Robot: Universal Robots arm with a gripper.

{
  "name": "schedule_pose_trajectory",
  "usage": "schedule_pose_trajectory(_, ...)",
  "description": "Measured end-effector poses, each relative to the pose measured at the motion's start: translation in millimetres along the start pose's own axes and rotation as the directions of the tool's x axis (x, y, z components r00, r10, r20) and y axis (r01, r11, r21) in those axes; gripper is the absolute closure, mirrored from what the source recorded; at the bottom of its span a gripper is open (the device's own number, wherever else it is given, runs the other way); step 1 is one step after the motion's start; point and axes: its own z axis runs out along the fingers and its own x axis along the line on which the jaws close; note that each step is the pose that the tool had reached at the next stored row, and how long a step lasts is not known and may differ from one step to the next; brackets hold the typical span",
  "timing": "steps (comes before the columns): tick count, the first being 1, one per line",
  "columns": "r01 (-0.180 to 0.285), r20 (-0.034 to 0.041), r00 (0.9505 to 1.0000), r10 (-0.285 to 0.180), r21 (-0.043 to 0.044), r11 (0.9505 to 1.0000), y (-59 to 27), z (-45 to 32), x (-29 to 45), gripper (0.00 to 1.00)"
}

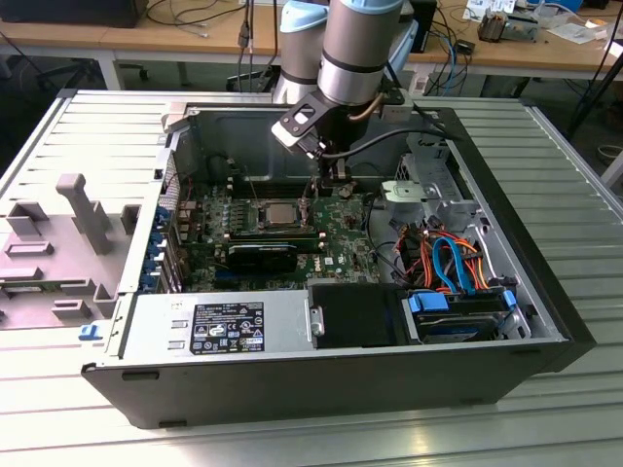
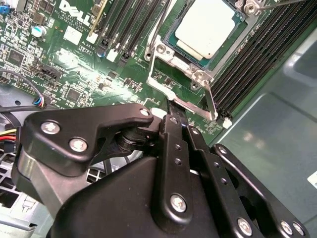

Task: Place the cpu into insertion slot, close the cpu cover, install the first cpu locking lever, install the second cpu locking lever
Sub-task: 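Close the cpu cover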

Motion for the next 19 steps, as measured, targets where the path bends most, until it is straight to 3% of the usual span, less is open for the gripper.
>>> schedule_pose_trajectory(19,0.0,0.0001,1.0,0.0,0.0,1.0,-12.9,0.8,0.8,0.89)
